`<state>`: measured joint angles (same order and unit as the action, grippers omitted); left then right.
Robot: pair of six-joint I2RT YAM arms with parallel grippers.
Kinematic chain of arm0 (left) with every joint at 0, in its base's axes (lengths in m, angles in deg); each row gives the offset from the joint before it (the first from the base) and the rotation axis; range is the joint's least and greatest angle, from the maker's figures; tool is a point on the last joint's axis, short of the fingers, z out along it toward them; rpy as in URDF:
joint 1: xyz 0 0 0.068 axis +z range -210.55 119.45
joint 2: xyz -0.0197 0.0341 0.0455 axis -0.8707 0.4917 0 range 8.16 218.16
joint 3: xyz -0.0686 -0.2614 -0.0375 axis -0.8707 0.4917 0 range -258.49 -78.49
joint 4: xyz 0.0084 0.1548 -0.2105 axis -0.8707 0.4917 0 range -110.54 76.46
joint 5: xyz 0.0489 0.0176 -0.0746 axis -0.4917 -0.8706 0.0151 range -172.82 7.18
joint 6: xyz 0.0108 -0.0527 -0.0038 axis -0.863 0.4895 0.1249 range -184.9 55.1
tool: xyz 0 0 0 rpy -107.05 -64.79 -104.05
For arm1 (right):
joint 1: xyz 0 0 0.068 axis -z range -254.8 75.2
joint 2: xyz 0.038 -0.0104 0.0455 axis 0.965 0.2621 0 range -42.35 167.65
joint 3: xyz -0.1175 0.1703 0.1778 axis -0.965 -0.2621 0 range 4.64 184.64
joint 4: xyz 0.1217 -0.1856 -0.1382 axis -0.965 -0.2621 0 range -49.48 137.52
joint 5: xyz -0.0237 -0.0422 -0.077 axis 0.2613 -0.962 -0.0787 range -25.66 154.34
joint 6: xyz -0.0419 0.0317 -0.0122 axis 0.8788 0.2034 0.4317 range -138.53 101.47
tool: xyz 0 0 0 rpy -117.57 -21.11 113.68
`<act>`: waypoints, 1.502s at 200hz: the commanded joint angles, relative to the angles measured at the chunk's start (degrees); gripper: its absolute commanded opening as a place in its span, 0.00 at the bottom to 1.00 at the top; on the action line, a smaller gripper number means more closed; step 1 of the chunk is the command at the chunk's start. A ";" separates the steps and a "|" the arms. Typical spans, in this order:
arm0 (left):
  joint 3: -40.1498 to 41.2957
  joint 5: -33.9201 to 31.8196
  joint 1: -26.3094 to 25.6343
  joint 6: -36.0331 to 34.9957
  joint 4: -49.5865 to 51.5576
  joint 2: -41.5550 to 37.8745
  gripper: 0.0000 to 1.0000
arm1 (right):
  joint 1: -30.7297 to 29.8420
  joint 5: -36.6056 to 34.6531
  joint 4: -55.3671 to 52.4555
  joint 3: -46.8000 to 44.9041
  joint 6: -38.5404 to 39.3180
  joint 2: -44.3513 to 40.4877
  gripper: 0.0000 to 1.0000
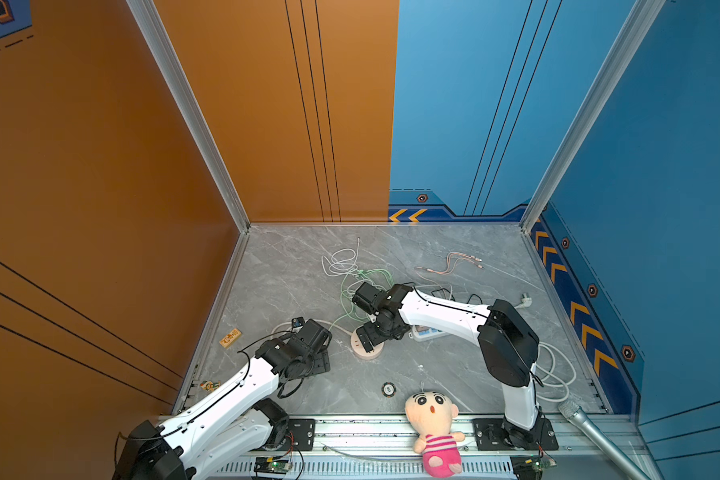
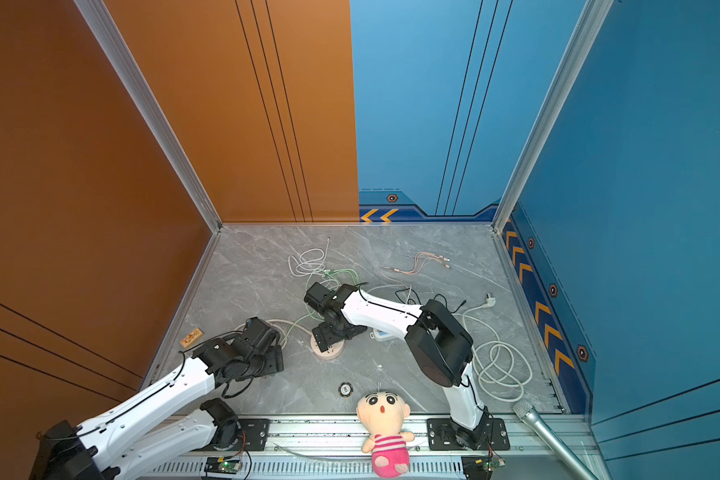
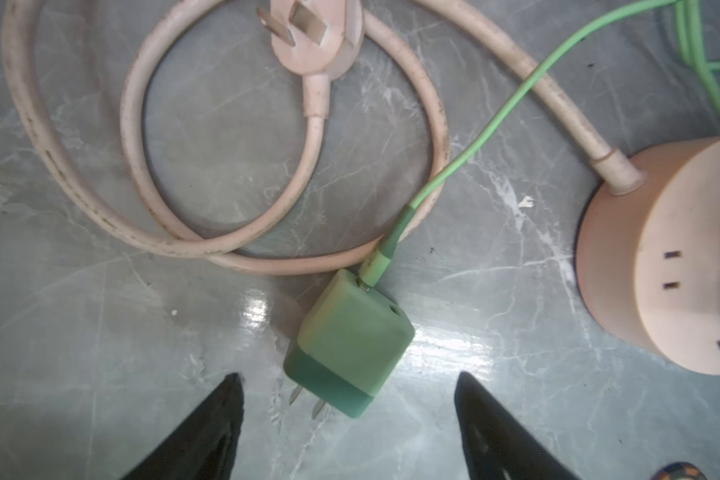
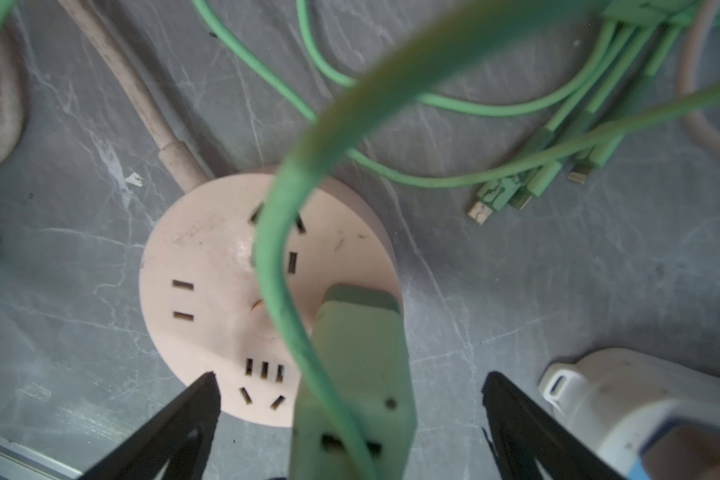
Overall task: Insert plugs into power strip
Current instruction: Insert the plug into the socket, then pick up the plug from the bottom-left of the table.
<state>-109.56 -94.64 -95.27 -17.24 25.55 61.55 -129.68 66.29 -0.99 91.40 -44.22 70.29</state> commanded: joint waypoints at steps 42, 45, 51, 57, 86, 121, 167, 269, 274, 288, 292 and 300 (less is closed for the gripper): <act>0.85 -1.59 0.39 -1.68 -0.69 4.12 0.74 | -0.45 1.59 -0.47 -4.22 0.80 -12.13 1.00; 0.91 -1.52 0.36 -1.83 -0.98 4.29 0.73 | -0.39 1.64 -0.40 -4.37 0.77 -12.64 1.00; 1.08 -1.36 0.35 -2.12 -1.65 4.67 0.72 | -0.39 1.49 -0.08 -4.77 0.79 -13.60 1.00; 1.11 -1.01 0.35 -2.41 -2.29 5.22 0.71 | -0.37 1.31 0.29 -5.29 0.81 -14.63 1.00; 0.79 -0.16 -0.55 -3.24 -4.81 9.41 0.67 | -0.10 -0.41 1.51 -7.22 0.91 -19.23 1.00; 0.92 -1.01 -2.09 -2.68 -6.78 13.82 0.60 | 4.22 1.58 8.81 -13.41 -5.76 -26.35 1.00; 1.38 -0.28 -2.53 -3.00 -8.88 12.38 0.48 | 7.59 5.09 28.70 -28.26 -6.93 -41.87 1.00; 0.67 0.89 -4.77 -5.33 -13.11 14.68 0.24 | 13.30 17.12 34.19 -30.78 -8.68 -41.49 0.93; 0.70 0.59 -5.05 -5.66 -13.07 14.64 0.22 | 13.74 17.44 34.23 -30.70 -9.03 -41.45 0.91; 0.37 -0.26 -6.04 -6.92 -13.08 13.40 0.20 | 14.24 18.05 33.61 -30.11 -9.96 -41.07 0.86; 0.27 -0.48 -6.40 -7.22 -13.12 12.83 0.20 | 14.25 18.32 33.35 -29.81 -9.95 -40.89 0.86; 0.23 -0.79 -7.03 -8.01 -13.15 11.10 0.20 | 14.27 18.84 32.96 -29.27 -9.75 -40.59 0.86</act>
<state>-108.71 -94.38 -100.51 -22.62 12.80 75.23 -115.91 82.84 32.15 60.19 -53.16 29.14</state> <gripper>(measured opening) 0.451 0.866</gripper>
